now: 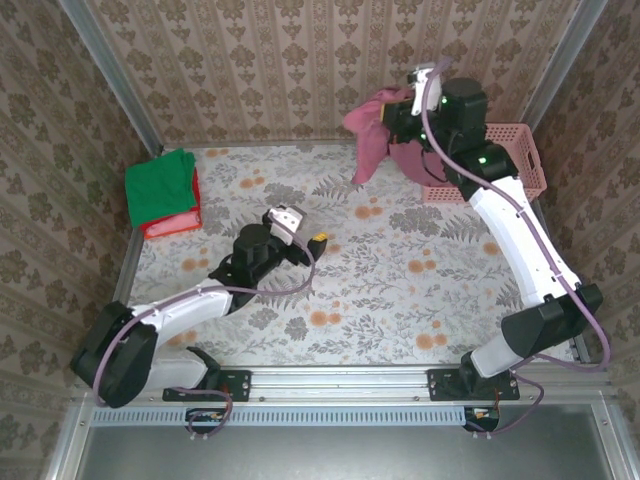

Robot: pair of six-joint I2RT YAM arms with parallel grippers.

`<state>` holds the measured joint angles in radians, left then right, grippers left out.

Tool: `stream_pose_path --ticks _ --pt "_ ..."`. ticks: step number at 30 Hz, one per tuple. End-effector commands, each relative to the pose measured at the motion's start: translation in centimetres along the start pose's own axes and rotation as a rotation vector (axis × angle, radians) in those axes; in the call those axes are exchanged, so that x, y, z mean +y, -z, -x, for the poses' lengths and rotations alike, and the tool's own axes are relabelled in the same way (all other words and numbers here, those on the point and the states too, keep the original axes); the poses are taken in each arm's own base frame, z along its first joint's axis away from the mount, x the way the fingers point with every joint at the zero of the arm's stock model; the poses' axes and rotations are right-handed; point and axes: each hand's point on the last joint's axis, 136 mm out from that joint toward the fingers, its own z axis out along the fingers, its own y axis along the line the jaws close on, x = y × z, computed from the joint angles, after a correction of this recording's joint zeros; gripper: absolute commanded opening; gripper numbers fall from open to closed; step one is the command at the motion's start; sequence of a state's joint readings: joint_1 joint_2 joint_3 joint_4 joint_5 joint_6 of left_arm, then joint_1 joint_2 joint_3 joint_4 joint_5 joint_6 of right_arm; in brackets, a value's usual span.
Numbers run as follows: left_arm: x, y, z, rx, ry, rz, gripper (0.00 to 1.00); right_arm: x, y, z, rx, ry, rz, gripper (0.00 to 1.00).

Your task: Fold and stack the t-shirts

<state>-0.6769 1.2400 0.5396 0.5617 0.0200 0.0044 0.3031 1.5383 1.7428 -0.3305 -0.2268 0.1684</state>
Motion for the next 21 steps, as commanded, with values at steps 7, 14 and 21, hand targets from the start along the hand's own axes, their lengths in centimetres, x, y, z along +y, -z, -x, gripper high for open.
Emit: stream_pose_path --ticks 7,14,21 --pt "2.9 1.3 -2.2 0.047 0.107 0.093 1.0 2.0 -5.6 -12.6 0.259 -0.175 0.14 0.61" --pt "3.6 -1.0 -4.2 0.152 0.383 0.176 1.0 -4.9 -4.3 -18.8 0.278 -0.253 -0.2 0.9" --pt "0.1 -5.7 -7.8 0.272 0.622 0.243 1.0 -11.1 0.3 -24.8 0.292 -0.367 -0.46 0.9"
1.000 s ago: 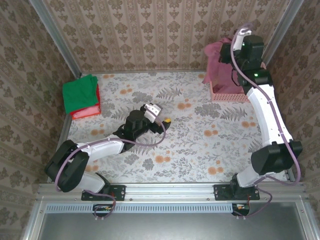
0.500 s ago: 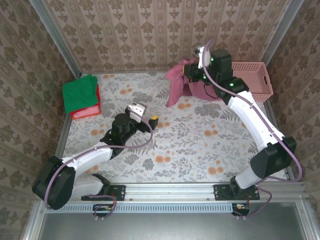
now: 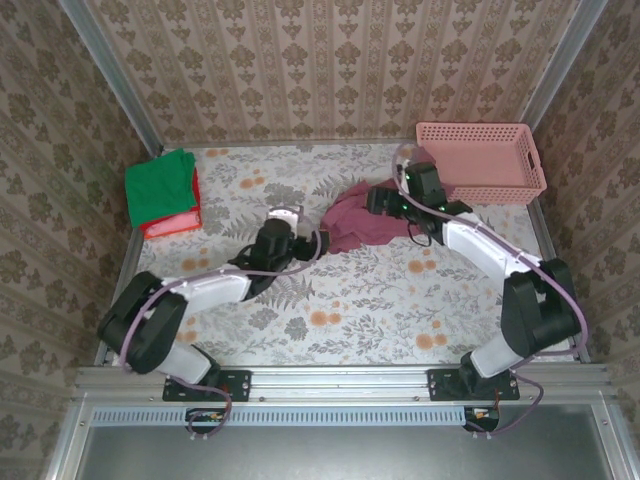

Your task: Fold and stack the t-shirts

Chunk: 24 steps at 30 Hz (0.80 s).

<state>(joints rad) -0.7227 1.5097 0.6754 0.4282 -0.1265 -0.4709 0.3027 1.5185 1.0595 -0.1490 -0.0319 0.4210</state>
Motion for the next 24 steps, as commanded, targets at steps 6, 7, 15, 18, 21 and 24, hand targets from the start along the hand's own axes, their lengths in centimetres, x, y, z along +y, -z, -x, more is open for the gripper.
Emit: stream_pose_path --ticks 6,7,15,18,21,24 --pt "0.8 -4.3 -3.0 0.132 0.183 0.227 0.99 -8.5 0.4 -1.2 -0.068 -0.21 -0.175 0.88" --pt "1.0 -4.7 -3.2 0.135 0.183 0.243 0.97 -9.1 0.0 -1.6 -0.053 -0.219 -0.185 0.88" --pt "1.2 -8.2 -4.4 0.183 0.224 0.233 0.73 -10.7 -4.9 -4.1 0.056 -0.261 -0.189 0.78" --pt "0.9 -9.3 -5.1 0.202 0.245 0.223 0.57 -10.8 -6.7 -4.9 0.089 -0.288 -0.176 0.71" --pt "0.9 -9.6 -5.1 0.199 0.249 0.216 0.2 -10.6 -7.2 -4.9 0.09 -0.294 -0.156 0.4" --pt "1.4 -9.0 -4.4 0.173 0.239 0.231 0.0 -9.8 -5.8 -3.7 0.058 -0.28 -0.134 0.1"
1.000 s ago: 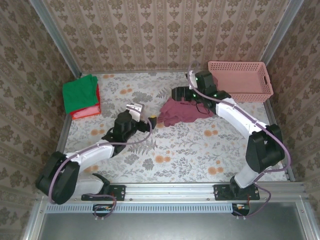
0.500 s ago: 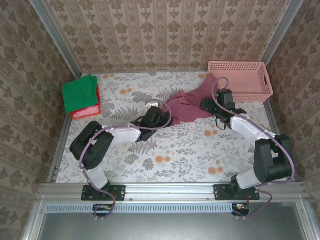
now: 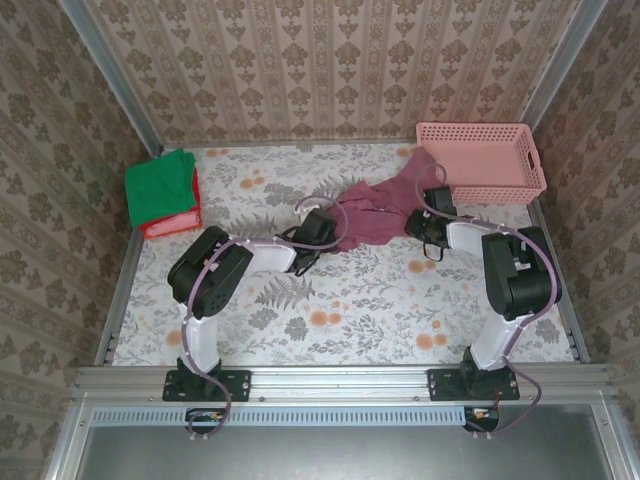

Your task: Fold and stack the t-shirts

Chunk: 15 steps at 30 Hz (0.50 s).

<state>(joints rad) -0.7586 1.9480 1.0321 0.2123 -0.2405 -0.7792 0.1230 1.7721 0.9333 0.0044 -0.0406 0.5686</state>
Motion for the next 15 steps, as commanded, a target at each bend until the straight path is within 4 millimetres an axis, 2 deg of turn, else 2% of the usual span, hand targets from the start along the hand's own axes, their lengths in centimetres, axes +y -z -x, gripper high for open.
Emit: stream_pose_path --ticks 1,7,11,15 --pt "0.2 0.9 1.3 -0.04 0.009 0.002 0.0 2.7 2.7 2.9 -0.089 0.008 0.093 0.01" --pt "1.3 5.6 5.5 -0.173 -0.017 0.024 0.0 7.0 10.0 5.8 -0.245 0.11 0.204 0.0" --pt "1.6 9.5 8.9 -0.254 -0.048 0.027 0.0 10.3 16.7 8.2 -0.404 0.198 0.264 0.0" --pt "1.9 14.8 12.4 -0.364 -0.08 0.037 0.0 13.6 23.7 9.6 -0.543 0.289 0.36 0.0"
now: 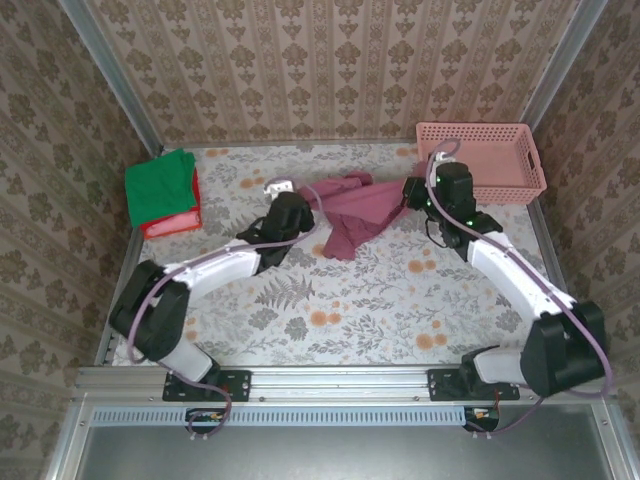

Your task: Fold and stack the t-shirts

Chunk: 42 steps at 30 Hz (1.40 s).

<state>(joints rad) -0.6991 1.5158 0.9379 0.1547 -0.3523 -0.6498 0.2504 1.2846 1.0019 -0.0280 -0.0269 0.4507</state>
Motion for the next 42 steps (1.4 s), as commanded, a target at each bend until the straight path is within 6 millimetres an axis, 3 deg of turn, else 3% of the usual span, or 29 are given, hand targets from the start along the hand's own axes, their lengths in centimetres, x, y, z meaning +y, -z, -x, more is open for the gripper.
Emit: stream_pose_path --ticks 1,5,9,11,13,16,20,23,26,27,29,33,35,38,40,42 --pt "1.5 3.5 3.5 -0.09 -0.083 0.065 0.0 3.6 4.4 5.0 -0.15 0.112 0.062 0.0" --pt "2.0 7.9 7.0 -0.185 -0.101 0.067 0.0 7.9 8.9 7.2 -0.242 0.195 0.193 0.0" --pt "2.8 12.1 9.7 -0.264 -0.102 0.069 0.0 11.0 12.9 8.0 -0.308 0.263 0.293 0.0" --pt "3.1 13.8 10.7 -0.298 -0.1 0.067 0.0 12.1 14.2 8.1 -0.314 0.287 0.324 0.0" --pt "3.4 15.0 11.5 -0.322 -0.101 0.066 0.0 12.5 14.2 7.8 -0.289 0.291 0.332 0.0" --pt "4.1 15.5 12.0 -0.332 -0.104 0.083 0.0 12.5 12.6 7.2 -0.255 0.294 0.319 0.0" --pt "5.3 14.0 12.3 -0.315 -0.081 0.109 0.0 12.6 9.2 6.9 -0.212 0.309 0.28 0.0" --pt "5.6 12.6 13.7 -0.322 -0.057 0.095 0.0 13.6 6.2 7.6 -0.203 0.344 0.277 0.0" --pt "5.2 11.3 16.4 -0.34 -0.051 0.068 0.0 15.0 3.8 9.7 -0.209 0.38 0.273 0.0" --pt "5.7 10.8 17.8 -0.353 -0.05 0.079 0.0 15.4 2.1 10.0 -0.198 0.386 0.272 0.0" --pt "5.3 10.7 20.6 -0.39 -0.063 0.073 0.0 16.6 1.0 11.8 -0.213 0.385 0.296 0.0" --pt "3.7 12.6 25.7 -0.478 -0.092 0.039 0.0 19.5 0.6 15.4 -0.259 0.393 0.362 0.0" --pt "3.3 13.9 27.2 -0.508 -0.092 0.027 0.0 20.1 0.9 16.4 -0.272 0.391 0.375 0.0" --pt "3.5 14.8 26.7 -0.507 -0.079 0.022 0.0 19.8 0.9 15.5 -0.256 0.374 0.38 0.0" --pt "4.5 14.3 24.6 -0.461 -0.062 0.036 0.0 18.4 0.2 13.2 -0.211 0.359 0.361 0.0" --pt "6.2 13.2 21.1 -0.378 -0.019 0.063 0.0 16.3 -1.0 9.5 -0.125 0.338 0.325 0.0"
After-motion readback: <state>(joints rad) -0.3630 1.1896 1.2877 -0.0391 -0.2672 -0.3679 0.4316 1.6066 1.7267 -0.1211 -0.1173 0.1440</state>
